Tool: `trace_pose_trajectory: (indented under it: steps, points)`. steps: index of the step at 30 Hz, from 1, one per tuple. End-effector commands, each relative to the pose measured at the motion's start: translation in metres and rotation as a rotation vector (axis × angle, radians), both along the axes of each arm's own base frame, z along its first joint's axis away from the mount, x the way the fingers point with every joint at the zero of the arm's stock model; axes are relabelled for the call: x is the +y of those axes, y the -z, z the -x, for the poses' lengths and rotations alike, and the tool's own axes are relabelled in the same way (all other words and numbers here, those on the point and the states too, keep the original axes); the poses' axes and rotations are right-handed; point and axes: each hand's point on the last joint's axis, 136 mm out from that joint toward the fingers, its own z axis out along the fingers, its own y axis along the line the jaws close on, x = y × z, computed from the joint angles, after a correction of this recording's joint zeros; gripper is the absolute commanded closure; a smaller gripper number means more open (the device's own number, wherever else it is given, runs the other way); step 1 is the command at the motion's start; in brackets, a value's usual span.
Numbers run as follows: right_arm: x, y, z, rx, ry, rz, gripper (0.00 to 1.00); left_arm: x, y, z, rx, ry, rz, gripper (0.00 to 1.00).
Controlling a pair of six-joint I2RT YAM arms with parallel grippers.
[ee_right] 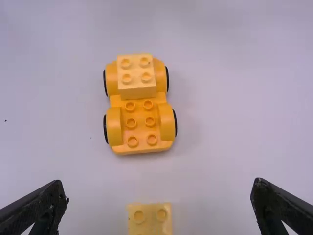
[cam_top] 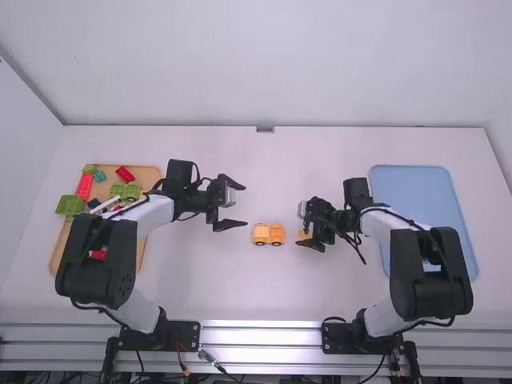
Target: Assemble lego blocks to make yellow taxi
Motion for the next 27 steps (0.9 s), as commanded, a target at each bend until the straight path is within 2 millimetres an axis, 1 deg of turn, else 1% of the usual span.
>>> trace_pose_trajectory:
  steps: [1,6,8,10,13,17,19,20,22,26,27]
  points:
    - [-0.002,0.009,0.008,0.046,0.028,-0.032,0.01,-0.013,0.009,0.014,0.077,0.071,0.08,0.01]
    - [-0.011,0.028,0.007,0.072,0.054,-0.035,0.01,-0.028,0.032,0.016,0.091,0.108,0.079,0.01]
    - [-0.012,0.034,0.007,0.079,0.041,-0.039,0.01,-0.032,0.035,0.019,0.095,0.118,0.076,0.01]
    - [-0.011,0.035,0.007,0.079,0.018,-0.068,0.01,-0.033,0.037,0.019,0.096,0.119,0.07,0.01]
    - [-0.013,0.037,0.003,0.091,0.009,-0.105,0.01,-0.031,0.04,0.017,0.118,0.095,0.053,0.01]
    - [-0.018,0.043,0.006,0.108,-0.046,-0.112,0.01,-0.031,0.044,0.016,0.154,0.072,0.039,0.01]
    - [-0.019,0.046,0.004,0.118,-0.054,-0.111,0.05,-0.031,0.044,0.016,0.154,0.072,0.039,0.03]
    - [-0.019,0.048,0.003,0.123,-0.052,-0.112,0.07,-0.031,0.044,0.016,0.153,0.072,0.039,0.01]
    - [-0.019,0.05,0.001,0.124,-0.053,-0.112,0.09,-0.031,0.044,0.016,0.154,0.072,0.039,0.01]
    - [-0.014,0.058,-0.002,0.148,-0.067,-0.11,0.23,-0.029,0.044,0.016,0.161,0.07,0.04,0.01]
    - [-0.013,0.06,-0.003,0.157,-0.067,-0.108,0.3,-0.031,0.044,0.018,0.162,0.075,0.04,0.01]
